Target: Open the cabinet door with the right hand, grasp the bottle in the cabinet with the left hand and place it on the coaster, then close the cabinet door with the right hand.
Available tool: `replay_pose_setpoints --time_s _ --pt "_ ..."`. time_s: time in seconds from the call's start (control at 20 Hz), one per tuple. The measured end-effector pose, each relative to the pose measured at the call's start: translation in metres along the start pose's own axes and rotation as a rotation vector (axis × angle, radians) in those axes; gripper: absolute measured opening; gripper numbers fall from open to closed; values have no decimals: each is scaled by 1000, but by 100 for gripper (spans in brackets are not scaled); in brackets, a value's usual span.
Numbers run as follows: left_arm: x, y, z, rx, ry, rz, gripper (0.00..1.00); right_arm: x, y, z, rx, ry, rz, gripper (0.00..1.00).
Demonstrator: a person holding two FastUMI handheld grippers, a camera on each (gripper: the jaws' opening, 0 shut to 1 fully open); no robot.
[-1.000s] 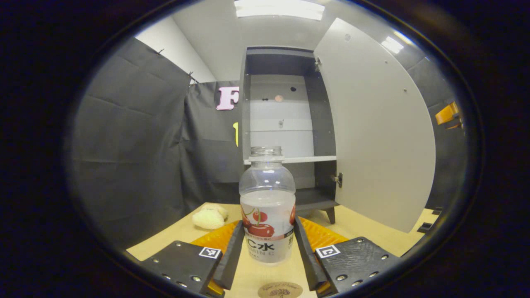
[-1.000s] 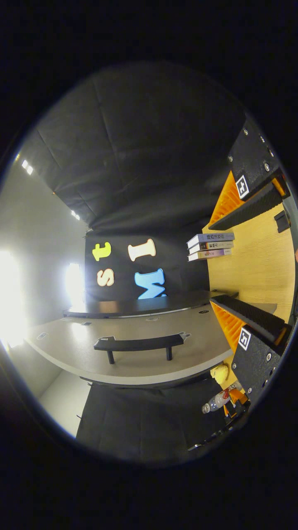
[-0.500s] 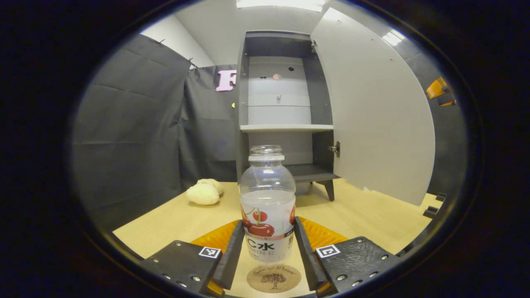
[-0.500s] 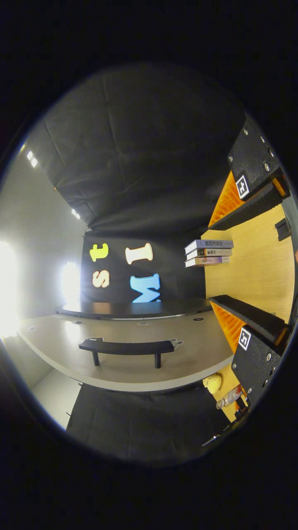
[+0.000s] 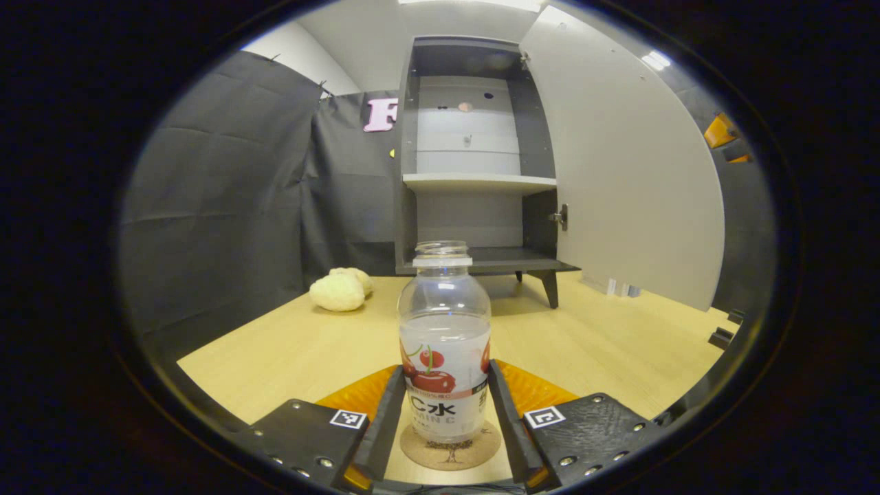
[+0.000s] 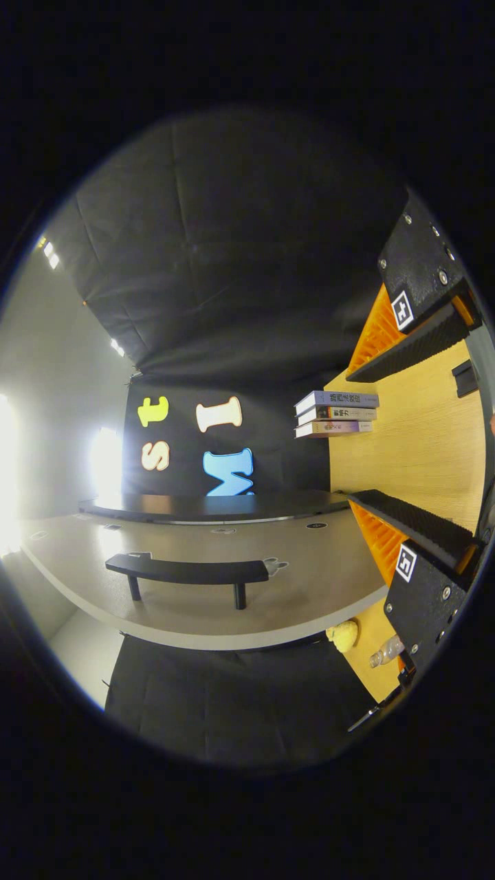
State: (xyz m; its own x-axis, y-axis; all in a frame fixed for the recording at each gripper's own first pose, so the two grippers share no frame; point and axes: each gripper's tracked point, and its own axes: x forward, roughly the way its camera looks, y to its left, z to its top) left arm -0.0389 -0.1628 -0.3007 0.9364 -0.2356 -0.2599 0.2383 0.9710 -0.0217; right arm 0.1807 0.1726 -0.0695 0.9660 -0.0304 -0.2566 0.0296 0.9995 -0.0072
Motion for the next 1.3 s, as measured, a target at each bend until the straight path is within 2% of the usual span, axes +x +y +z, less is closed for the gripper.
replay_pose_setpoints --time_s 0.05,0.15,0.2,0.35,0.4,0.45,0.5,0.6,0.65,0.7,1.0,1.05,1.1,1.3 --pt "-1 0 2 3 -14 1 74 1 0 0 -10 0 2 96" --pt "-2 0 -1 28 -3 -4 62 4 4 1 -27 -3 11 96" --pt "-4 0 0 37 -1 -5 75 4 6 1 -26 -7 19 96" --pt "-4 -3 -3 37 24 0 70 5 5 3 -19 -19 17 96" --pt "-7 -6 -4 38 34 6 83 6 2 1 -23 -17 9 97" --pt "-7 -5 -2 47 40 21 88 6 1 0 -24 -14 8 97" --pt "-7 -4 3 56 38 33 83 7 1 2 -19 -15 8 97" --pt "-10 -5 14 66 32 41 83 7 -1 6 0 -27 9 97" --pt "-18 -3 21 66 31 44 88 8 -2 9 11 -32 10 97" --pt "-26 -2 30 63 30 43 84 9 -4 11 19 -33 9 97" --pt "-73 4 98 17 -20 53 83 11 -12 53 75 -98 -1 97" --pt "-78 7 107 11 -23 55 88 11 -10 62 83 -111 -3 97" --pt "-85 12 118 7 -26 63 79 11 -9 70 89 -122 -8 96" --pt "-97 45 162 -10 -48 97 79 5 1 93 88 -141 -23 96"
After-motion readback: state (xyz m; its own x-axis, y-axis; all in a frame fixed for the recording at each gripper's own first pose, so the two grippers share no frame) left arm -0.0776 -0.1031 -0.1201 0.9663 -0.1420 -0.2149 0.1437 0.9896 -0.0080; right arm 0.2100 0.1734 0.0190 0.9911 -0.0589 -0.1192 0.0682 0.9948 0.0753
